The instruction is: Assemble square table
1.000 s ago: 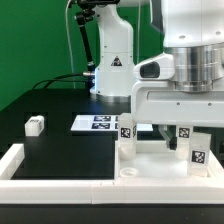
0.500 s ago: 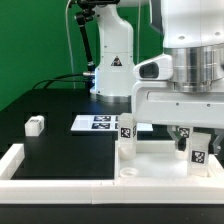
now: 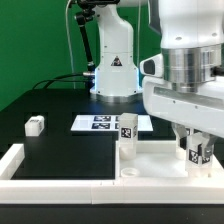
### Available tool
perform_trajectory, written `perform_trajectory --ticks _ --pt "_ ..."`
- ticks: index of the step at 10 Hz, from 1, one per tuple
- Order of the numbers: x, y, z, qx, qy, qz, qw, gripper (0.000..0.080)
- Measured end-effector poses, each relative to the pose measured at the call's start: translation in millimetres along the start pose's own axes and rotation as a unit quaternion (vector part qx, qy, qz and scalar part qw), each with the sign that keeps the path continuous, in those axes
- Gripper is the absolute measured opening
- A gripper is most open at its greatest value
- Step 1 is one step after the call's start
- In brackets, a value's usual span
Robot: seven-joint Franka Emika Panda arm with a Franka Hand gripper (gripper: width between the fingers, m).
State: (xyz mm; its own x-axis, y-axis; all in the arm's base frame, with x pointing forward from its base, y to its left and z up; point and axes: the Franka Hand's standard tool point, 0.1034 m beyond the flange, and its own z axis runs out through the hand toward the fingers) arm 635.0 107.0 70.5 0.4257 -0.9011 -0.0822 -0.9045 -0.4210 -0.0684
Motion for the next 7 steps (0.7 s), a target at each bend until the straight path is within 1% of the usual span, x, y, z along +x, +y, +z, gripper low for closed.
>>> perform_trajectory --ticks 1,2,3,4,5,6,7 --pt "-1.4 1.3 0.0 0.002 -0.008 0.088 0.996 0.0289" --pt "-3.4 1.4 -0.3 0.003 -0.013 0.179 0.984 0.0290" --pt "-4.8 1.1 -0.7 0.004 -0.021 0.257 0.966 0.0290" --pt "-4.3 1.9 -0.7 0.006 -0.021 0.288 0.957 0.0290" --pt "-4.2 3.0 -0.6 0.005 -0.020 0.332 0.943 0.0290" --pt "-3.8 3.4 -0.7 0.004 -0.020 0.351 0.936 0.0290" --pt "-3.8 3.6 -0.6 0.004 -0.019 0.335 0.942 0.0291"
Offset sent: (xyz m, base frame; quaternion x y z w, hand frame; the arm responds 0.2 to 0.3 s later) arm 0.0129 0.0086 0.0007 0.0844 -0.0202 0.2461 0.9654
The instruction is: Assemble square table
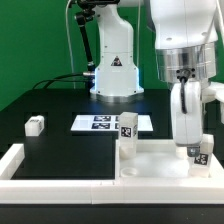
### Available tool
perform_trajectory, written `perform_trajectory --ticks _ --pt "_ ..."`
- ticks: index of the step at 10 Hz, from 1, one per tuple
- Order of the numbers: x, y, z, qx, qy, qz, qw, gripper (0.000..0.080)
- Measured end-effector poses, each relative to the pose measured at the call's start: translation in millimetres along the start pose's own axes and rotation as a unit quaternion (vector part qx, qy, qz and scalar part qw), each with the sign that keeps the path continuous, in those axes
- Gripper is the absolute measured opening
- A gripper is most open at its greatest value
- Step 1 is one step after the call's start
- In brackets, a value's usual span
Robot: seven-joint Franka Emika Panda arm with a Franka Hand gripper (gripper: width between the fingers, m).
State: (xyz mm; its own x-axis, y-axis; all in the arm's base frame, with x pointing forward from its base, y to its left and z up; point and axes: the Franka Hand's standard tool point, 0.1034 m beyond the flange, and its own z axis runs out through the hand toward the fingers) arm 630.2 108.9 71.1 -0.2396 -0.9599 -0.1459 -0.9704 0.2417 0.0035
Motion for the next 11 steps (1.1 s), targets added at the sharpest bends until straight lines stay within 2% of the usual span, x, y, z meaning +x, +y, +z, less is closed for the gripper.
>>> perform_trajectory --ticks 1,2,3,4,5,8,10,11 --pt "0.0 -0.2 0.2 -0.001 0.002 -0.015 1.000 0.0368" --pt "-1.7 -1.7 -2.2 -0.005 0.011 -0.104 0.995 0.0511" --pt "-3.5 -2.9 -2.6 -0.003 0.017 -0.199 0.980 0.0511" --pt "-6.4 -1.3 -0.9 -0.002 0.016 -0.247 0.969 0.0620" --pt "-5.4 -1.6 -1.0 -0.003 0.016 -0.285 0.959 0.0644" --pt "-5.0 -1.2 -0.4 -0.008 0.020 -0.390 0.920 0.0648" --pt "-13.0 0.4 2.7 -0.024 0.043 -0.541 0.840 0.0649" --pt "-10.5 -0.2 3.9 -0.026 0.042 -0.589 0.807 0.0649"
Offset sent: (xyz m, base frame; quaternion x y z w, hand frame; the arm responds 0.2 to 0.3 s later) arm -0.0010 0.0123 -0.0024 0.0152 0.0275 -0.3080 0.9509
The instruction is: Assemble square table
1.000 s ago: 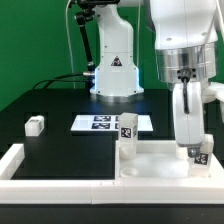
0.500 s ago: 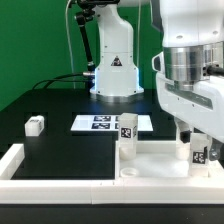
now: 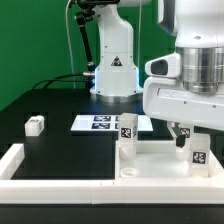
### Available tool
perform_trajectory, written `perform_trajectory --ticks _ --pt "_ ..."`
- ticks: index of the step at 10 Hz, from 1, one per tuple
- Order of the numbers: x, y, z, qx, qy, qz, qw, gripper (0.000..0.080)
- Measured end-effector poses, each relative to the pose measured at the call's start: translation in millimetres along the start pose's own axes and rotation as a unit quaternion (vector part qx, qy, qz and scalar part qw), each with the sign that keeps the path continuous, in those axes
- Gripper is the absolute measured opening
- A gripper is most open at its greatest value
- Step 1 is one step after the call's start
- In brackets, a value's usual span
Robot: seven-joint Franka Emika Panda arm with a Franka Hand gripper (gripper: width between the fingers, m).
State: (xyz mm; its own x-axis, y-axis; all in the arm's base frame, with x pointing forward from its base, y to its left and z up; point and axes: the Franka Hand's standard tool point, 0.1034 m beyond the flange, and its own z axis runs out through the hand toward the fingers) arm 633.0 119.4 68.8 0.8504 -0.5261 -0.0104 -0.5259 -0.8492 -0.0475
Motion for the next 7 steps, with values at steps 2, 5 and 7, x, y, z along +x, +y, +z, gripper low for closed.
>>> perform_trajectory --ticks 2,5,7 --pt "3.0 1.7 0.7 0.003 0.007 -0.049 0.999 0.0649" --pt "3.0 1.7 0.8 0.004 0.007 -0.024 1.000 0.0385" --pt "3.1 2.0 0.9 0.005 0.006 0.063 0.998 0.0289"
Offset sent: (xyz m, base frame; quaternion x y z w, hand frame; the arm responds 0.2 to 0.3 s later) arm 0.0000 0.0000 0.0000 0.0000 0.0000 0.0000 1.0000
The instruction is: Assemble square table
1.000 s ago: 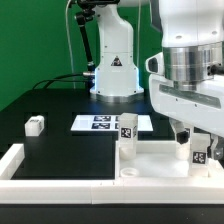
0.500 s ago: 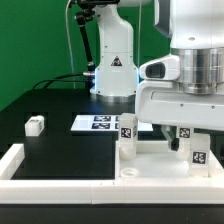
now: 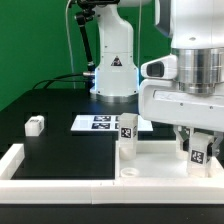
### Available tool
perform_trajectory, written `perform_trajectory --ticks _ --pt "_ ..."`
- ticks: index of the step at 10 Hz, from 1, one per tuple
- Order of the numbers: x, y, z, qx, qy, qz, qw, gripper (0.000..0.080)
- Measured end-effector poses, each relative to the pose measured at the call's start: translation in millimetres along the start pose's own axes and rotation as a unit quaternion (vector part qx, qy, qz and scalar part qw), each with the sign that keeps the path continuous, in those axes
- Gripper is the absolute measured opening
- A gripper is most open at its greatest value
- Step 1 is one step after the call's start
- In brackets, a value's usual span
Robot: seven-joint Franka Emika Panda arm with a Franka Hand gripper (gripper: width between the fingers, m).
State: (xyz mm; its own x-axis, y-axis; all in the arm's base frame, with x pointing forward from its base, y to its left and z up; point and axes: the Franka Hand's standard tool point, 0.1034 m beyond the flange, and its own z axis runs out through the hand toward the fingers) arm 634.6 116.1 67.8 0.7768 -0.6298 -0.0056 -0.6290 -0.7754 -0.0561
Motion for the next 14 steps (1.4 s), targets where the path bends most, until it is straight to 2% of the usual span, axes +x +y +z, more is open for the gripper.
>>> perform_trajectory --ticks 2,4,5,8,9,10,11,14 --pt "0.4 1.0 0.0 -0.001 0.000 0.076 0.997 0.0289" --pt "1.6 2.7 -0.2 -0.001 -0.003 0.199 0.980 0.0289" --pt "2.1 4.3 0.0 0.002 -0.013 0.277 0.961 0.0289" --pt "-0.9 5.0 -0.5 0.007 -0.023 0.500 0.866 0.0290" --pt "-1.0 5.1 -0.8 0.007 -0.023 0.533 0.846 0.0290" --pt "-1.1 5.2 -0.8 0.008 -0.023 0.550 0.835 0.0290" --pt "-1.1 5.6 -1.0 0.009 -0.022 0.581 0.813 0.0290" --pt "-0.5 7.4 -1.4 0.007 -0.017 0.594 0.805 0.0294"
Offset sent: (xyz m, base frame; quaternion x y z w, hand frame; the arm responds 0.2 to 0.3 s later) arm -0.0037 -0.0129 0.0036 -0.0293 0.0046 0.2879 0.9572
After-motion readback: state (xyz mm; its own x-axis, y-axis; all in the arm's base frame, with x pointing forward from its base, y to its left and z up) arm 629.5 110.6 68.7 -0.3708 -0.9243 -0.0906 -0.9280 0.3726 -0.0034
